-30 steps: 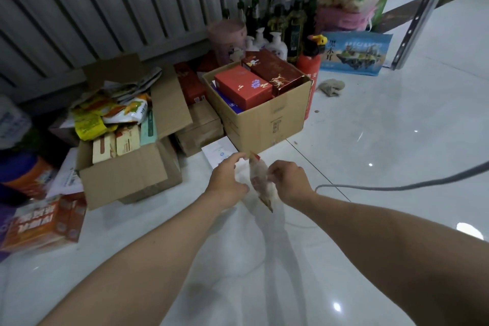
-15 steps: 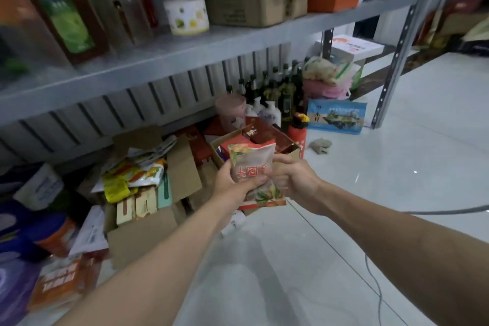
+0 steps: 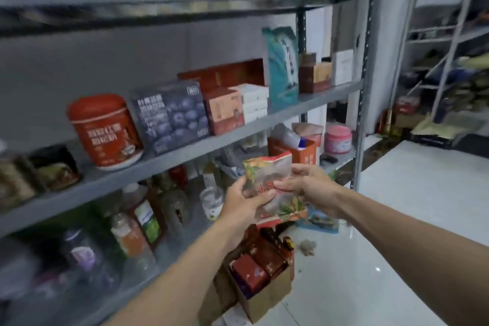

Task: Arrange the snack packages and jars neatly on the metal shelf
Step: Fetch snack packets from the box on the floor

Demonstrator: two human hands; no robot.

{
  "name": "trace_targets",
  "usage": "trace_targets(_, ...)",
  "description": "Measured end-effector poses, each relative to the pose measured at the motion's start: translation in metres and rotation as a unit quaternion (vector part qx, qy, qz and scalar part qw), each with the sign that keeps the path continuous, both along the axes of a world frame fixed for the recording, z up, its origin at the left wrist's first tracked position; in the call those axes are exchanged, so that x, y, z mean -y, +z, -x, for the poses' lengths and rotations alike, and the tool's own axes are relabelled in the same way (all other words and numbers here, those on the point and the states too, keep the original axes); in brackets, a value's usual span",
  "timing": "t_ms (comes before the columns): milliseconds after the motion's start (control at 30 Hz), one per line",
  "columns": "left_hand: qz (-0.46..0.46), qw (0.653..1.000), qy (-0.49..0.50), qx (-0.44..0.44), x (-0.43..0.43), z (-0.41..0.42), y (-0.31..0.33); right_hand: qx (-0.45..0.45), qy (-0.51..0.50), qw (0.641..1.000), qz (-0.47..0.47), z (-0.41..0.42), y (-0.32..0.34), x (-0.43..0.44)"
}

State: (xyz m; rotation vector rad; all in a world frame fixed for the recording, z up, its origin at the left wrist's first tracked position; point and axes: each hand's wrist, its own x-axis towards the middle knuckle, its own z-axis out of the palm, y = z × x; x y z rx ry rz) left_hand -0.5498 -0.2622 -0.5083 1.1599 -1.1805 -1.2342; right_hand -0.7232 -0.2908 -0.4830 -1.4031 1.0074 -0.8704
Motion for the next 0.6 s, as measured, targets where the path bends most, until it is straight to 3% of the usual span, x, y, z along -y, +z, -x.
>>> trace_targets(333, 0.112, 0.991, 0.055, 0.041, -0.029, -0.016, 0.369, 0.009, 0.017, 0.994, 0.104, -0.021, 0.371, -0.02)
trace_targets(467, 0.128, 0.981, 0.131, 0.058, -0.042, -0.041, 0.456, 0.015, 0.066, 0.986, 0.151, -0.049, 0.457, -0.015)
trace_targets(600, 0.148, 0.965, 0.197, 0.093, -0.054, -0.072, 0.493, 0.043, 0.113, 0.975, 0.185, -0.087, 0.495, -0.014)
